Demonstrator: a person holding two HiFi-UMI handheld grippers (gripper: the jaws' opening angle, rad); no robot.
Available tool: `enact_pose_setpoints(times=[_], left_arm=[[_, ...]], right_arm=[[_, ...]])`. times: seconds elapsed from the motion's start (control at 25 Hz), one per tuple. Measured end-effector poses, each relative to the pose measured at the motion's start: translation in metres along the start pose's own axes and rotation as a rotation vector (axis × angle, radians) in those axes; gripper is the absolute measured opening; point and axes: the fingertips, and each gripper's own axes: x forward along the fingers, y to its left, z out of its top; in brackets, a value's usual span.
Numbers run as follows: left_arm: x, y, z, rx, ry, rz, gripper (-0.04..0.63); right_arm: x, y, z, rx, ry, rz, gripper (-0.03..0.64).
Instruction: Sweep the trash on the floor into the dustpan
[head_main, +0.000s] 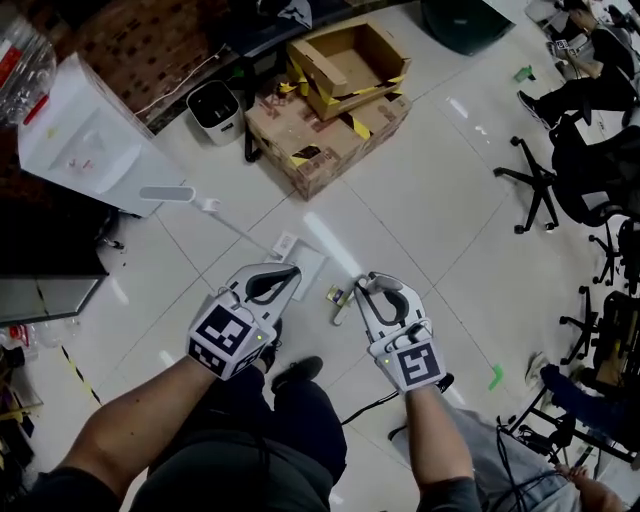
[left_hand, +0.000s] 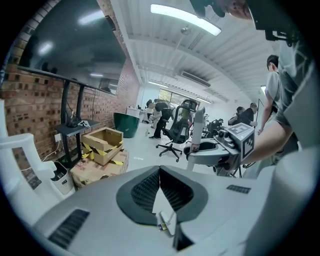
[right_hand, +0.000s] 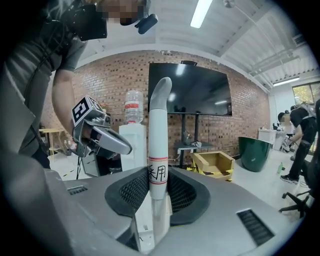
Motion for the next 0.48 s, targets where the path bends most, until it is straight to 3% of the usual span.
enact_pose_setpoints(times=[0.24, 0.48], left_arm=[[-0.015, 0.019, -0.001, -0.101, -0.032, 0.051, 0.017], [-0.044, 0.046, -0.009, -0.122, -0.026, 0.126, 0.017]], right_arm=[[0.040, 0.003, 0.016, 0.032, -0.042, -0.002, 0.120], [0.081, 0.023, 0.038, 0.024, -0.075, 0.070, 0.120]])
